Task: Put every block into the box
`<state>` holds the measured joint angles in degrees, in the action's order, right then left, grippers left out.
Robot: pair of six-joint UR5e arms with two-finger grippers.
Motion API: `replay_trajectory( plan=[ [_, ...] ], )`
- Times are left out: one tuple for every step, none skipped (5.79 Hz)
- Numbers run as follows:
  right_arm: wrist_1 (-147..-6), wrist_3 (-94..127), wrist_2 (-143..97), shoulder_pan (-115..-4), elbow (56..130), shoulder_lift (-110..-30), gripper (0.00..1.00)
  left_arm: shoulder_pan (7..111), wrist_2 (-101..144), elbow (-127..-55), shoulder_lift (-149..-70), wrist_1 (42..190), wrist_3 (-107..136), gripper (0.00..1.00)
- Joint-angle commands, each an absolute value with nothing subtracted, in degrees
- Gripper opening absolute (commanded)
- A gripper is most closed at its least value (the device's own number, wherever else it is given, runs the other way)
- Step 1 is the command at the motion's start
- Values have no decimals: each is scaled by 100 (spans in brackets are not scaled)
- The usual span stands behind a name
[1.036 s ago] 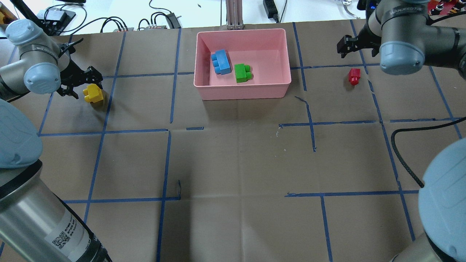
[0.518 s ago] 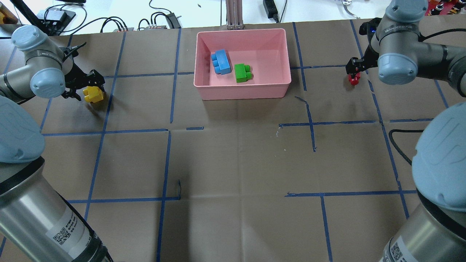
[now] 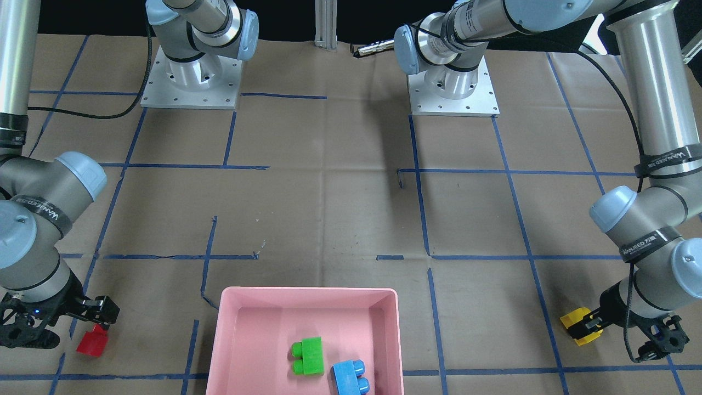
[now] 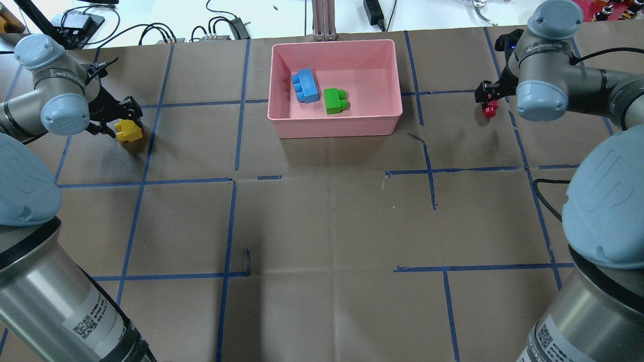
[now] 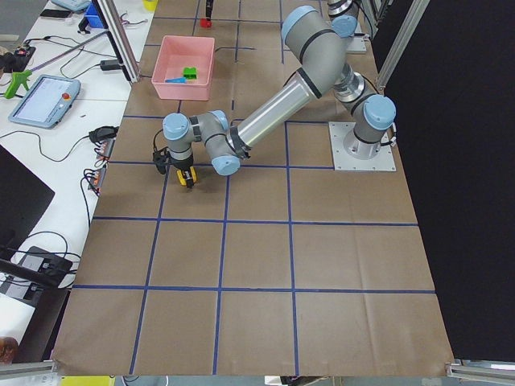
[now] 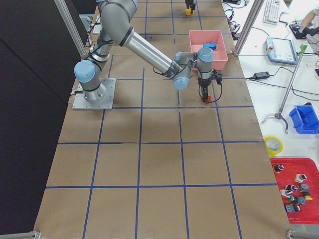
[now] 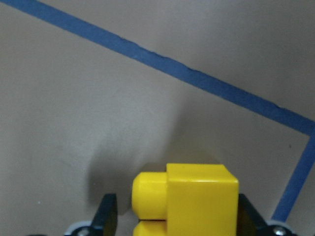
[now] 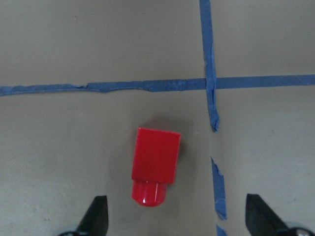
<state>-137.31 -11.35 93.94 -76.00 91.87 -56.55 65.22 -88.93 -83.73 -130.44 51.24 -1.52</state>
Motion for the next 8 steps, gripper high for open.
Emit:
replay_trajectory(
  plan=[
    [-13799, -1064, 9045, -7603, 9158, -5476, 98, 6513, -8877, -8376, -13025, 5159, -254, 53],
    [-13834, -1072, 8957, -7603, 9132, -5389, 98, 6513, -8886, -8376, -13025, 5185, -333, 41],
    [-13947, -1090, 8965, -7594, 9141, -5379, 98, 6513, -8903, -8350, -12982, 5212, -351, 28],
    [-13948, -1125, 8965, -7585, 9132, -5370, 98, 6521, -8921, -8184, -12903, 5334, -456, 28],
    [-13957, -1142, 8956, -7568, 9123, -5327, 97, 6539, -8912, -8000, -12598, 5744, -805, 28],
    [-14148, -1143, 8965, -7550, 9088, -5274, 97, 6696, -8764, -7685, -12351, 6531, -983, 28],
    [-14203, -1143, 8956, -7550, 9079, -5221, 97, 7115, -8362, -7290, -12201, 7122, -967, 28],
    [-14247, -1134, 8956, -7541, 9079, -5169, 95, 7589, -8376, -6738, -12234, 7476, -915, 29]
  ],
)
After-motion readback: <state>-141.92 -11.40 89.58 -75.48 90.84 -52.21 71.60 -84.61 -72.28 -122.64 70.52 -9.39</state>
